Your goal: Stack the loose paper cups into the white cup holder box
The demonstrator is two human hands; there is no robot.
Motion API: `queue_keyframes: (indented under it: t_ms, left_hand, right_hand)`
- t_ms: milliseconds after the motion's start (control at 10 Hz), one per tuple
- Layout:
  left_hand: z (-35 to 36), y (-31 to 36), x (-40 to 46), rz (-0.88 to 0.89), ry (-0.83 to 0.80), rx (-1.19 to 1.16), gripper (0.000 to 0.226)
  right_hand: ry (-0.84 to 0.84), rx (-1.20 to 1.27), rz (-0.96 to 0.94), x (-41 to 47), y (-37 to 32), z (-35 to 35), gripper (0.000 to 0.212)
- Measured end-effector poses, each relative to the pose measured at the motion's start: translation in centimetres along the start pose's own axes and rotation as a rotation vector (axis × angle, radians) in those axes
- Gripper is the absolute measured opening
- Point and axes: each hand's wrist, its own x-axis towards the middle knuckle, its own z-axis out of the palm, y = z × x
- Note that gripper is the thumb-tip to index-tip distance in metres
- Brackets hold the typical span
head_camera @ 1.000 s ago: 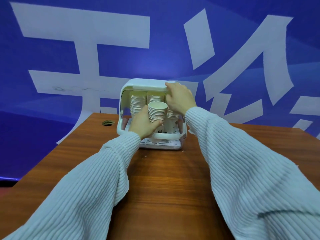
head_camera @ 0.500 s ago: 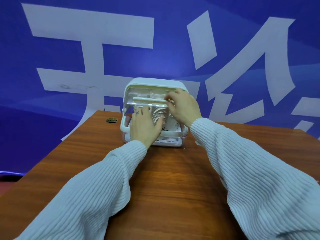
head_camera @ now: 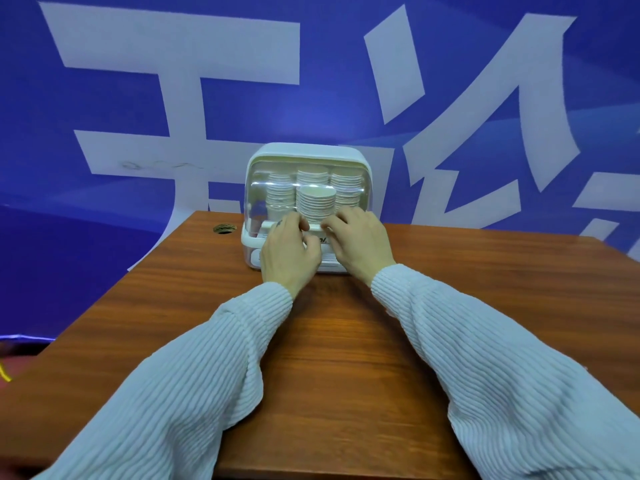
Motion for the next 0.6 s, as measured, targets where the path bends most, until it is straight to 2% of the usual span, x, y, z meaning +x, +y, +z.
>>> queue_keyframes:
  t_ms: [200, 300, 400, 600]
  left_hand:
    - [-0.7, -0.4, -0.5, 0.022, -0.016, 0.008, 0.010]
    - [-0.8, -0.2, -0.5, 0.020, -0.042, 0.019, 0.011]
    - [-1.2, 0.5, -0.2, 0.015, -0.074, 0.009, 0.013]
    - [-1.6, 2.9, 1.2, 0.014, -0.086, -0.064, 0.006]
  right_hand:
    - [-0.019, 0.010, 0.064, -1.6, -1.0, 0.7, 0.020]
    - [-0.095, 0.041, 0.093, -1.5, -1.4, -0.5, 0.026]
    - [-0.112, 0.133, 0.204, -1.4, -1.5, -2.3, 0.036]
    - [-0.028, 0.322, 0.459, -1.3, 0.3, -5.0, 0.026]
